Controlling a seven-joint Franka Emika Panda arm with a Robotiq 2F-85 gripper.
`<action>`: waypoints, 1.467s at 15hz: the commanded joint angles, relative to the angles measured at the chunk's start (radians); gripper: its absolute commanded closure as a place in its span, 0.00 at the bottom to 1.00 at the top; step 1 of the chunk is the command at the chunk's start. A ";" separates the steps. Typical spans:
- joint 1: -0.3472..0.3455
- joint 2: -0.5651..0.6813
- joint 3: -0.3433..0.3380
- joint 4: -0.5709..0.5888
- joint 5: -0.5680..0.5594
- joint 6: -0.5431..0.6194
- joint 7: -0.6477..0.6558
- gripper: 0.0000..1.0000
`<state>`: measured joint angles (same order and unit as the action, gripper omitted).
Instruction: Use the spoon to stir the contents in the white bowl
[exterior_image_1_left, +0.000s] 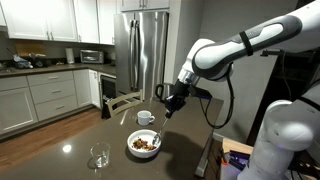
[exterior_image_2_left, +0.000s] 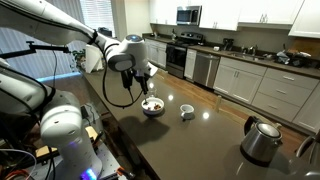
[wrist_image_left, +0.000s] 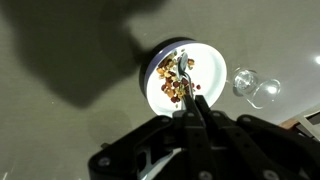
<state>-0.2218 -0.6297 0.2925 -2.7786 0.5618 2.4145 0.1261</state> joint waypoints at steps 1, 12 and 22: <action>0.000 0.000 0.000 -0.001 0.000 0.000 0.000 0.95; 0.165 0.140 -0.050 0.000 -0.199 0.225 0.036 0.95; 0.129 0.244 0.046 0.012 -0.520 0.307 0.191 0.95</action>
<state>-0.0975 -0.4184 0.3358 -2.7787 0.1458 2.6970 0.2349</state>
